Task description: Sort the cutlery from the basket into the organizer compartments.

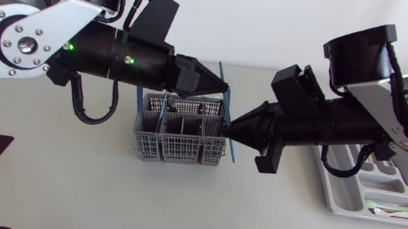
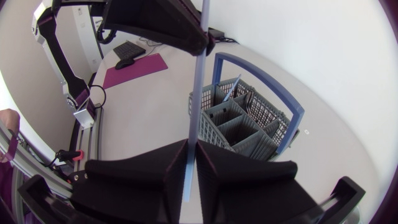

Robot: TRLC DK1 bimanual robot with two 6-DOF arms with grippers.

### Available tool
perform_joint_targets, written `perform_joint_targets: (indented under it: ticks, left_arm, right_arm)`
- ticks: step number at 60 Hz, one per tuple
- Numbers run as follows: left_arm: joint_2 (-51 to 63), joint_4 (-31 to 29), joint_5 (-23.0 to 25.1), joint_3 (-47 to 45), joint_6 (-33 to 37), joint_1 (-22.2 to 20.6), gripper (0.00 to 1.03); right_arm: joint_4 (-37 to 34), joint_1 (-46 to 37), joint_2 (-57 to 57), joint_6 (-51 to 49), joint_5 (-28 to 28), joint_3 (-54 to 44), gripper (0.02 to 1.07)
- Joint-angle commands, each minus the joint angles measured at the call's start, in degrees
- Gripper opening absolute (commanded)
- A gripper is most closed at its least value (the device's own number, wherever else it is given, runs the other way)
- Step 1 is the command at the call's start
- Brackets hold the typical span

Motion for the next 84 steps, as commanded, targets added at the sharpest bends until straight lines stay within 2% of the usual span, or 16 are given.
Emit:
perform_joint_targets:
  ticks: [1,9,16,24,31,37,43,51,58,62,74,84]
  left_arm:
    - [0.78,-0.35,0.7,1.89,-1.16,0.36,0.03]
    - [0.78,-0.27,0.7,1.89,-1.43,0.45,0.05]
    - [0.51,-0.18,0.7,2.16,-1.78,0.8,0.26]
    - [-0.1,-0.27,0.62,3.48,-2.31,2.21,0.55]
    - [-0.98,-0.18,-0.79,5.23,-3.19,4.49,0.69]
    - [-1.6,0.26,-3.07,6.29,-2.83,7.66,0.69]
    - [-0.98,-0.53,-3.43,7.34,-1.69,12.32,0.69]
    - [-0.63,-4.13,-4.3,7.87,2.18,18.2,0.68]
    - [-0.63,-7.12,-4.48,6.55,5.96,21.37,0.68]
    - [-0.54,-9.76,-5.89,5.06,9.38,21.19,0.68]
    - [-4.76,-9.06,-11.78,-3.29,15.98,19.0,0.68]
    - [-8.36,-7.91,-13.27,-8.48,18.44,18.47,0.68]
  right_arm:
    - [0.31,0.46,0.91,1.48,-0.16,1.32,0.08]
    - [0.22,0.46,0.03,1.66,-0.16,0.61,0.08]
    - [-0.66,0.46,-0.41,1.75,-0.07,0.53,0.08]
    - [-2.33,0.11,-2.25,1.66,0.55,-0.35,0.08]
    - [-4.53,-1.21,-4.8,0.87,1.07,-1.85,0.08]
    - [-6.46,-3.41,-7.18,-0.01,1.43,-3.34,0.08]
    - [-9.19,-7.27,-9.64,-1.51,1.51,-4.31,0.08]
    - [-12.35,-15.89,-12.01,-4.32,1.51,-5.45,0.08]
    - [-13.23,-24.15,-11.13,-6.52,1.43,-6.07,0.08]
    - [-13.23,-29.42,-9.73,-7.75,1.34,-6.15,0.08]
    - [-11.03,-40.5,-2.08,-9.06,1.43,-5.45,0.08]
    - [-10.07,-46.74,4.69,-9.68,3.1,-3.78,0.08]
